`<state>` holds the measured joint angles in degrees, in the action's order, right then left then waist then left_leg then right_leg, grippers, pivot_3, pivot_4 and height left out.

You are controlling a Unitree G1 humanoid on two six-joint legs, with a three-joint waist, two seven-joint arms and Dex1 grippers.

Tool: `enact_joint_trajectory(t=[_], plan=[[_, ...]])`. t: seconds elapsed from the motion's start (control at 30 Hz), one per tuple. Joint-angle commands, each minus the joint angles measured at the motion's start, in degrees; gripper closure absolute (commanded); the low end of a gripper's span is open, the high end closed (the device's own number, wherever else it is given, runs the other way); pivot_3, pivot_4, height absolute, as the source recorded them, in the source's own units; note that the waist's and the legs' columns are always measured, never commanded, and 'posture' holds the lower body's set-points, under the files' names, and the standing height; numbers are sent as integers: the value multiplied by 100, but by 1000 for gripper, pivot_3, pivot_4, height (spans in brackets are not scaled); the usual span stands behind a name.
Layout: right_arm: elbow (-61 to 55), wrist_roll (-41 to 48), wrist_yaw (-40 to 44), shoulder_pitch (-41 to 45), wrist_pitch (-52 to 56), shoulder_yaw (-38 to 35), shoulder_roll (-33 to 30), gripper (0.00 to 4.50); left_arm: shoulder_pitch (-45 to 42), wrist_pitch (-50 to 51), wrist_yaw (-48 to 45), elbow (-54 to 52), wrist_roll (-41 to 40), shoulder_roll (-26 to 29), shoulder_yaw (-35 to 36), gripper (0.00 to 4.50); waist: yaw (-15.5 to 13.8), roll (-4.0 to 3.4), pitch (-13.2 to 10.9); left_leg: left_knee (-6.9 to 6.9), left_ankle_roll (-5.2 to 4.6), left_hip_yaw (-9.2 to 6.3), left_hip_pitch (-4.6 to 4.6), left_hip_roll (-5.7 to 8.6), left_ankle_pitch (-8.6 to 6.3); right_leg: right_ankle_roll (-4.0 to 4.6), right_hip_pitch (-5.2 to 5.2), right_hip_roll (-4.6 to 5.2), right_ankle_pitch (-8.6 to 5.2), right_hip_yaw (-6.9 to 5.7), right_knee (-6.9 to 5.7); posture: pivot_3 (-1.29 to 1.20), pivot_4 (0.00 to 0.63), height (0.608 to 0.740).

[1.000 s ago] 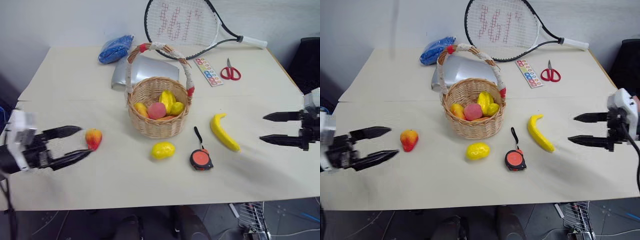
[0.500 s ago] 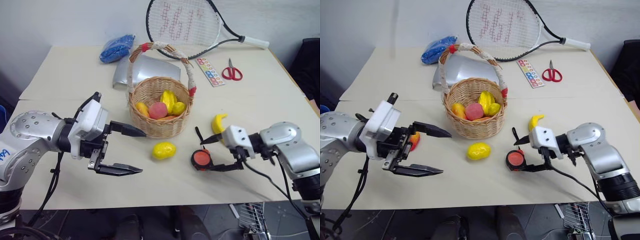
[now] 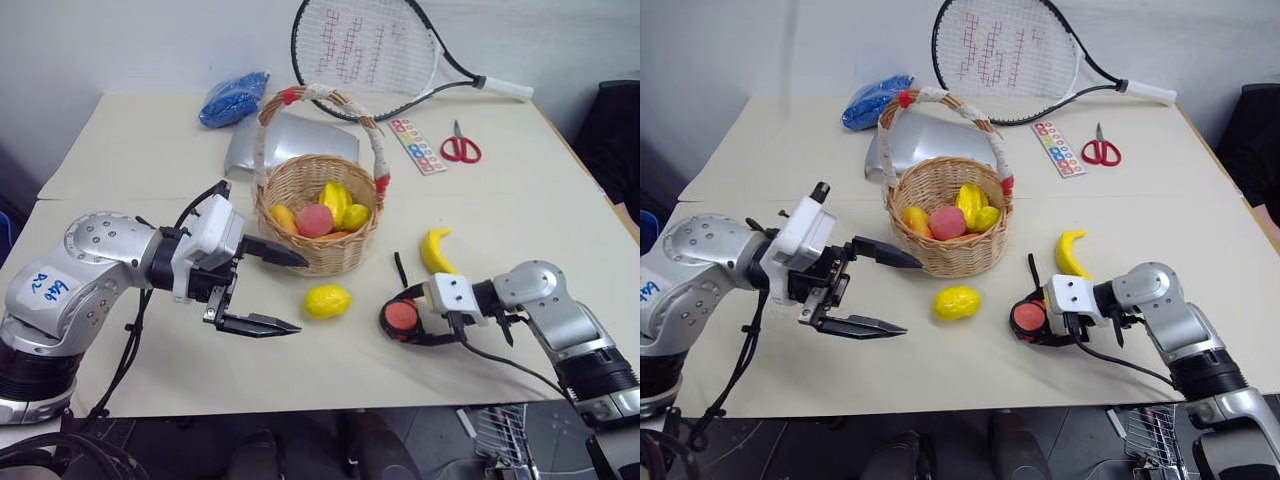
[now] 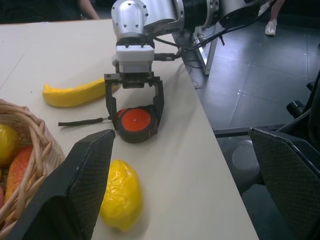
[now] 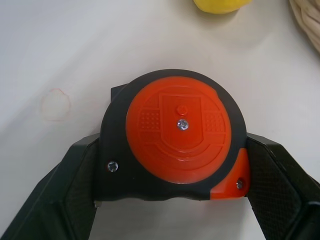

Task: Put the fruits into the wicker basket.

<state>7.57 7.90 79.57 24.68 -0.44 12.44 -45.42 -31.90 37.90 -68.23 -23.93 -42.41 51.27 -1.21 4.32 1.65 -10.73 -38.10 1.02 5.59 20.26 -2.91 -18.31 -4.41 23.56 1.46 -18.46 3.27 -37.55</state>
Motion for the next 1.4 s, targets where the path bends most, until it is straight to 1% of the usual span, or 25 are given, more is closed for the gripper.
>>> enact_joint_trajectory(t=[0.03, 0.1, 0.17, 0.23, 0.3, 0.33, 0.37, 0.4, 0.47, 0.5, 0.6, 0.67, 0.73, 0.8, 0.83, 0.87, 0.93, 0.97, 1.03, 1.07, 1.13, 1.2, 1.27, 1.33, 1.4], plan=[[-866, 794, 51, -411, 908, -529, -270, 1033, -117, -116, -48, -42, 40, -93, -3, 0, -55, 0, -1, 3, 0, -2, 4, 0, 0, -1, 4, 1, -1, 0, 0, 0, 150, 740], [-1349, 1304, -127, -717, 1548, -1101, -491, 1033, -236, -106, -52, 21, 46, -178, -21, 0, -114, -4, -7, 1, 0, -5, 11, 0, 0, -1, 10, 1, -2, -2, -1, 0, 150, 740], [-1656, 1634, -145, -1360, 2026, -2016, -985, 1033, -397, -42, -20, 139, -37, -289, 15, 0, -172, -10, -10, -5, -2, -4, 16, 5, -1, -1, 11, 7, -1, 0, -3, 0, 150, 740], [-1805, 1861, -126, -1788, 2313, -2577, -1295, 1033, -471, -11, -36, 200, -72, -334, 39, 0, -250, -9, -12, -8, -11, -7, 14, 12, -2, -4, 6, 10, 0, -1, 4, 0, 150, 740], [-1648, 2136, 22, -2346, 2792, -3518, -1594, 1033, -511, -51, -107, 257, -41, -352, 22, 0, -268, -3, -13, -7, -19, -7, 7, 11, -6, -6, -7, 8, 2, -1, 12, 0, 150, 740], [-1451, 2132, 120, -2655, 2898, -3999, -1731, 1033, -545, -83, -128, 309, -5, -376, 0, 0, -276, -3, -13, -7, -41, -8, 7, 11, -19, -7, -7, 7, 2, 0, 12, 0, 150, 740], [-1151, 1959, 83, -2888, 2791, -4345, -1824, 1033, -598, -118, -118, 375, 27, -431, -16, 0, -292, -2, -13, -6, -45, -8, 7, 12, -22, -7, -8, 7, 2, 0, 13, 0, 150, 740], [-854, 1756, -44, -2997, 2587, -4503, -1871, 1033, -659, -155, -101, 443, 57, -494, -29, 0, -286, 1, -15, -6, -47, -10, 9, 14, -23, -7, -8, 7, 2, 0, 15, 0, 150, 740], [-358, 1475, -287, -3034, 2246, -4565, -1913, 1033, -748, -186, -62, 532, 82, -593, -39, 0, -274, 3, -15, -7, -52, -6, 9, 16, -24, -11, -9, 6, 4, 3, 18, 0, 150, 740], [-48, 1346, -474, -2908, 2045, -4492, -1871, 1033, -790, -183, -41, 558, 86, -649, -46, 0, -247, 3, -15, -8, -57, -4, 8, 18, -24, -13, -10, 7, 5, 5, 19, 0, 150, 740], [1031, 829, -1214, -2349, 1416, -4068, -1652, 1033, -868, -225, -21, 604, 164, -770, -89, 0, -145, 4, -16, -7, -57, 10, 3, 16, -24, -16, -8, 3, 7, 16, 15, 0, 150, 740], [1732, 365, -1815, -1938, 898, -3726, -1530, 1033, -895, -238, -18, 619, 207, -811, -92, 0, -105, 4, -16, -5, -26, 9, 2, 16, -6, -16, -6, 2, 7, 17, 13, 0, 150, 740], [2312, 105, -2338, -1476, 639, -3491, -1374, 1033, -905, -233, -20, 613, 219, -832, -78, 0, -90, 1, -17, 3, -9, 10, 3, 16, 3, -14, 0, 0, 5, 19, 11, 0, 150, 740], [2580, 97, -2522, -1147, 782, -3352, -1245, 1033, -895, -235, -19, 612, 222, -847, -64, 0, -86, -7, -20, 4, -3, 13, 3, 13, 7, -14, 6, -1, 5, 22, 6, 0, 150, 740], [2548, 147, -2486, -1105, 829, -3304, -1196, 1033, -879, -239, -7, 602, 219, -862, -53, 0, -90, -12, -21, 4, -2, 14, 3, 12, 8, -13, 7, 0, 5, 23, 5, 0, 150, 740], [2448, 223, -2417, -1107, 998, -3264, -1162, 1033, -866, -238, 23, 588, 214, -889, -47, 0, -97, -16, -20, 4, 0, 14, 3, 12, 9, -13, 8, -1, 5, 23, 3, 0, 150, 740], [2133, 344, -2249, -1239, 1240, -3201, -1142, 278, -857, -241, 86, 562, 216, -945, -51, 0, -107, -18, -19, 4, 1, 12, 3, 10, 10, -14, 7, -1, 4, 22, 2, 0, 150, 740], [1998, 380, -2197, -1313, 1326, -3184, -1158, 31, -858, -244, 105, 555, 221, -965, -52, 0, -111, -18, -19, 3, 1, 11, 4, 10, 10, -14, 7, -1, 4, 21, 2, 0, 150, 740], [1795, 447, -2145, -1420, 1489, -3239, -1266, 31, -856, -214, 166, 525, 198, -999, -14, 0, -120, -18, -19, 0, 1, 9, 4, 11, 10, -15, 4, 0, 5, 21, 2, 0, 150, 740], [1717, 546, -2113, -1386, 1740, -3310, -1338, 31, -853, -197, 214, 515, 180, -1015, 16, 0, -122, -18, -19, -1, 1, 7, 4, 11, 10, -16, 2, 0, 5, 20, 3, 0, 150, 740], [1375, 975, -1941, -1161, 2466, -3508, -1478, 31, -824, -179, 355, 490, 135, -1049, 109, 0, -124, -19, -19, -2, 0, 7, 4, 13, 10, -17, 1, 1, 5, 20, 3, 0, 150, 740], [761, 1491, -1651, -915, 3179, -3589, -1653, 31, -768, -239, 551, 455, 147, -1115, 216, 0, -110, -23, -20, -2, -1, 8, 4, 12, 11, -17, 2, 2, 6, 20, 1, 0, 150, 740], [-140, 2152, -1394, -756, 3854, -3646, -1722, 31, -675, -224, 822, 416, 164, -1167, 383, 0, -85, -32, -17, 0, -1, 11, 2, 9, 11, -17, 4, 0, 5, 22, -4, 0, 150, 740], [-1215, 3189, -1237, -339, 4568, -3670, -1651, 31, -556, 66, 1468, 277, 26, -1274, 727, 0, -65, -32, -17, 7, 7, 2, -4, -2, 12, -16, 3, -10, 5, 19, -6, 0, 150, 740], [-1852, 3833, -1231, 11, 4983, -3606, -1570, 31, -330, 416, 2087, 45, -44, -1247, 1086, 0, -76, -29, -19, 8, 18, -22, -2, -6, 12, -14, 4, -22, 4, 16, -10, 0, 150, 740]])
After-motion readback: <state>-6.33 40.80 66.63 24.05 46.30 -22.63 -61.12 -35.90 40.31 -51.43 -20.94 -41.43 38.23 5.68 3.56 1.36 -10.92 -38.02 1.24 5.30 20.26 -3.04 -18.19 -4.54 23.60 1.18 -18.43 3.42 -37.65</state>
